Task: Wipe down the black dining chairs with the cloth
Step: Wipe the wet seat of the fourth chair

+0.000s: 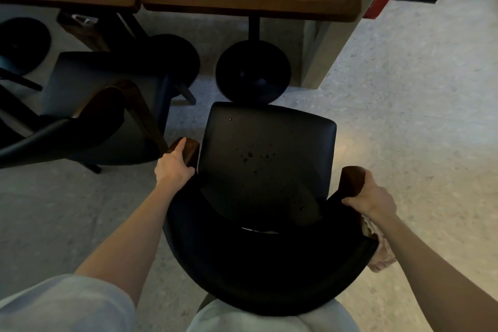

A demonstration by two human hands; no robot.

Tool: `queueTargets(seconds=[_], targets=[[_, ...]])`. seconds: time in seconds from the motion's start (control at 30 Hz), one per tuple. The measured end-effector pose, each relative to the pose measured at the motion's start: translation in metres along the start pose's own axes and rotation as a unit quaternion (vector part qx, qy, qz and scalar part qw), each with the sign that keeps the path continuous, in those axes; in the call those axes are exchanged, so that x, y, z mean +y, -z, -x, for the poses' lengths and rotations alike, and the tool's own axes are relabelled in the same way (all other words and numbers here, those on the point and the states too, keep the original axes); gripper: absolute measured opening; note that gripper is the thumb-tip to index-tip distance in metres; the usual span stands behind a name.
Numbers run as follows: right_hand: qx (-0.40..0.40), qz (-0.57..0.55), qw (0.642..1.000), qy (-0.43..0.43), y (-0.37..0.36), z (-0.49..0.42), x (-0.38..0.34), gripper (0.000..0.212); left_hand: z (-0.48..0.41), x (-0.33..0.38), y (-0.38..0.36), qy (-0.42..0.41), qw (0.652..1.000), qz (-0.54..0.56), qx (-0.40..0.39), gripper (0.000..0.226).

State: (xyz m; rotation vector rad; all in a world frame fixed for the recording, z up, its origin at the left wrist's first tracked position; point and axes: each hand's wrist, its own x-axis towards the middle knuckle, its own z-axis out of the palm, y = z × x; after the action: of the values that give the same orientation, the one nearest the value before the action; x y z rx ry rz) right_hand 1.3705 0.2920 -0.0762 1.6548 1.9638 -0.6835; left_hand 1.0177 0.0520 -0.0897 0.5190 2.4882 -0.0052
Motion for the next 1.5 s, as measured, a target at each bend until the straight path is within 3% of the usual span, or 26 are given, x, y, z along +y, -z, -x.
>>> queueTargets(seconds=[0.17,0.3,0.4,0.57,0.73,0.8,0.97,1.13,1.37,1.5], targets=[[-0.008,0.068,0.997,0.028,0.013,0.006,-0.002,0.089,0.007,0.01,0.004,0.02,0.998,-0.056,-0.01,0.081],[0.037,0.182,0.979,0.085,0.048,0.015,-0.013,0.046,0.023,0.04,0.012,0.06,0.99,-0.127,-0.022,0.073],[0.075,0.185,0.972,0.127,0.073,0.019,-0.027,0.034,0.044,0.075,0.022,0.046,0.986,-0.162,-0.015,0.069],[0.092,-0.031,0.968,0.231,0.102,0.022,-0.048,0.019,0.092,0.149,0.03,-0.1,0.995,0.001,0.008,0.066],[0.08,-0.225,0.92,0.311,0.134,0.013,-0.027,0.014,0.154,0.246,0.013,-0.234,0.925,0.197,-0.227,0.076],[0.061,-0.285,0.905,0.31,0.149,0.003,-0.004,0.019,0.181,0.279,-0.007,-0.26,0.901,0.245,-0.246,0.068],[-0.006,-0.365,0.866,0.342,0.194,-0.016,0.063,0.022,0.231,0.347,-0.055,-0.262,0.892,0.343,-0.134,0.031],[-0.039,-0.281,0.856,0.431,0.241,-0.036,0.111,0.031,0.258,0.389,-0.058,-0.212,0.876,0.432,-0.022,0.004],[-0.239,-0.072,0.82,0.515,0.278,-0.073,0.104,0.014,0.249,0.41,-0.045,-0.18,0.87,0.448,0.094,0.008],[-0.234,-0.018,0.799,0.554,0.284,-0.115,0.086,0.011,0.217,0.431,-0.051,-0.138,0.878,0.447,0.101,0.014]])
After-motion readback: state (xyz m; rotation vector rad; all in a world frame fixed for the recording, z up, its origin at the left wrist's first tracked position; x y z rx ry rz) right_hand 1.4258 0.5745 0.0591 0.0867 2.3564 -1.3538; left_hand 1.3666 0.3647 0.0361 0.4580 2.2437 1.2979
